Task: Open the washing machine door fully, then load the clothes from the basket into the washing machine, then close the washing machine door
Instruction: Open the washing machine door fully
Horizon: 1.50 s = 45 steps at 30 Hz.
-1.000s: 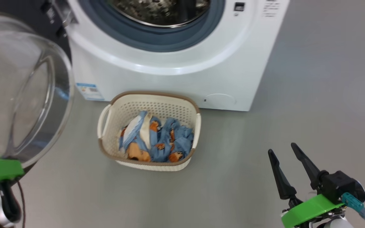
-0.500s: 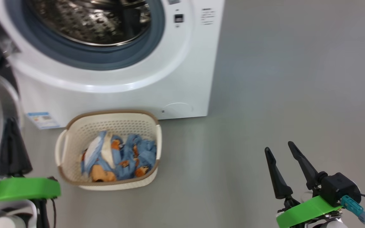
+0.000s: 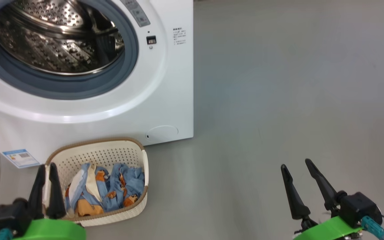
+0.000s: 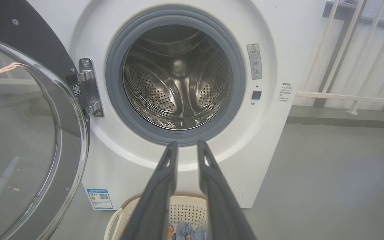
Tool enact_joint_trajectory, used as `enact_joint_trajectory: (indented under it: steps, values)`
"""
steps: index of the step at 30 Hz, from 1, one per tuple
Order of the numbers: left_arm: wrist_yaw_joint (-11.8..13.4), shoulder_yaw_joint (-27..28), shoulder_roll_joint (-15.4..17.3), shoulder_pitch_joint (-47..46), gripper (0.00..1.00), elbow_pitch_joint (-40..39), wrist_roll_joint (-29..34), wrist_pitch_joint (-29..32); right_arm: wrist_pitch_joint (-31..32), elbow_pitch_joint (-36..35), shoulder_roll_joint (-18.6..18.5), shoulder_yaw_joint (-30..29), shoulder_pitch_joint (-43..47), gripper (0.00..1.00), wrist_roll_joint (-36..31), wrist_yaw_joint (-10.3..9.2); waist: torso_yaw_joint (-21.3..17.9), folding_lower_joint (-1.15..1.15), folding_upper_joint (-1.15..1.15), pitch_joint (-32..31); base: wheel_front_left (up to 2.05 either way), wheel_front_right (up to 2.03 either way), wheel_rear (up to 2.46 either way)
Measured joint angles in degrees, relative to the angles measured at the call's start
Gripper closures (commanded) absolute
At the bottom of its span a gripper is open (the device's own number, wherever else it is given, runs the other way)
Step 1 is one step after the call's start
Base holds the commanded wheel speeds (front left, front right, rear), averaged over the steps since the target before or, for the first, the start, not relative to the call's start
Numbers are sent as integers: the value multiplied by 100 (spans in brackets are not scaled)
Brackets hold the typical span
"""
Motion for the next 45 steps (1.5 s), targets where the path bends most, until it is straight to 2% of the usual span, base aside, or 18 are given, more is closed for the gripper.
enact_joint_trajectory:
  steps: [1,3,4,5,11,13,25,45]
  values:
    - [0,-21,0,57,58,10,25,1,0,-1,4,-24,52,0,0,0,-4,0,0,-32,0,0,0]
    - [0,-53,-2,160,19,31,69,0,0,-5,8,-38,116,0,0,0,0,0,0,-92,0,0,0]
    - [-1,-62,-1,205,3,35,73,-14,0,-5,12,-41,142,0,0,0,8,0,0,-113,0,0,0]
    - [0,-66,-1,237,0,40,75,-24,0,-5,14,-43,157,0,0,0,21,0,0,-131,0,0,0]
    - [-13,-68,24,462,0,20,67,-33,0,-11,23,-58,158,0,0,0,105,0,0,-201,0,0,0]
    - [56,-36,57,524,0,41,81,11,0,-21,26,-64,158,0,0,0,116,0,0,-191,0,0,0]
    - [-53,-135,108,538,0,177,67,1,0,-54,35,-93,158,0,-1,0,138,0,0,-126,0,0,0]
    - [-52,-216,170,517,0,268,43,-88,0,-73,53,-222,153,0,-2,0,218,0,0,48,0,0,0]
